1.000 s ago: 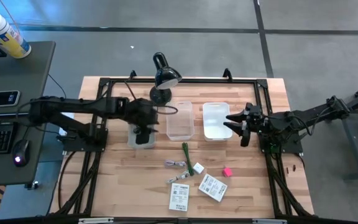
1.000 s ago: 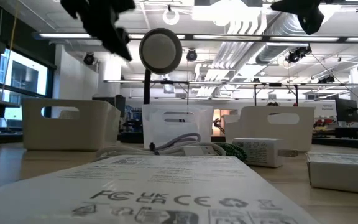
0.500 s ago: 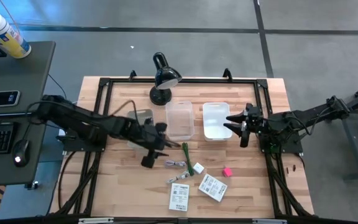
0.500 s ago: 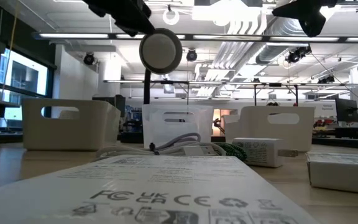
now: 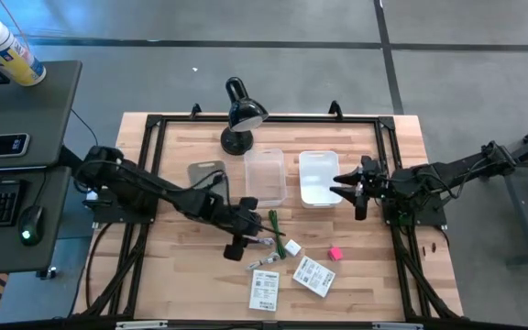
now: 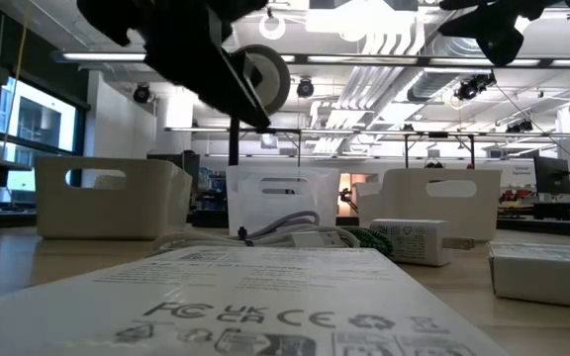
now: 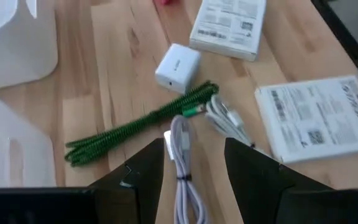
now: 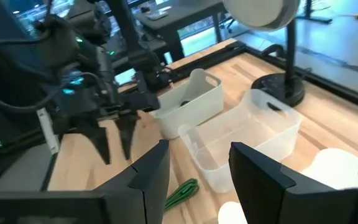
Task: Pick and place items into bin
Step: Put the gray charger cable into the gray bin
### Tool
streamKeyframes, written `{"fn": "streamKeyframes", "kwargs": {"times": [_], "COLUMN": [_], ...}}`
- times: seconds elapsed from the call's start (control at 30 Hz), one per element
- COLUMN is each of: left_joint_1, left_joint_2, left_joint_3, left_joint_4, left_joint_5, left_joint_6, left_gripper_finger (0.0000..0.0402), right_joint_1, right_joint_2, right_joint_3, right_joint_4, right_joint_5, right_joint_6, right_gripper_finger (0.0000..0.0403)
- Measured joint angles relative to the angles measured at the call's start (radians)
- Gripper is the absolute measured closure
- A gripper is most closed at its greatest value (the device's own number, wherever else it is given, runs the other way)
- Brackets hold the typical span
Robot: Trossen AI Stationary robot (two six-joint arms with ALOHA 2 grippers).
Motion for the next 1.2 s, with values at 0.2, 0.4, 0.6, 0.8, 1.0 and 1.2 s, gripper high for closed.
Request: {"fn": "streamKeyframes", "kwargs": {"times": [0.2, 0.4, 0.6, 0.8, 1.0, 1.2], "left_joint_1": [-0.006, -0.019, -0.017, -0.017, -0.017, -0.017], "left_joint_2": [0.066, 0.097, 0.114, 0.161, 0.197, 0.21], "left_joint_3": [0.0, 0.0, -0.002, -0.001, 0.0, -0.001], "left_joint_4": [0.026, 0.052, 0.059, 0.095, 0.144, 0.139], "left_joint_5": [0.012, 0.005, -0.053, -0.045, -0.041, -0.075], "left_joint_6": [-0.019, -0.018, -0.012, -0.01, -0.019, -0.008], "left_gripper_finger": [0.0243, 0.0243, 0.0243, 0.0243, 0.0243, 0.0243], "right_joint_1": [0.0, 0.0, 0.0, 0.0, 0.0, 0.0], "right_joint_2": [0.0, 0.0, 0.0, 0.0, 0.0, 0.0], "right_joint_3": [0.0, 0.0, 0.0, 0.0, 0.0, 0.0], "right_joint_4": [0.0, -0.014, -0.023, -0.023, -0.024, -0.022], "right_joint_5": [-0.08, -0.076, -0.072, -0.053, -0.053, -0.039], "right_joint_6": [-0.016, -0.019, -0.022, -0.026, -0.019, -0.017], "right_gripper_finger": [0.0247, 0.0247, 0.0247, 0.0247, 0.0247, 0.0247]}}
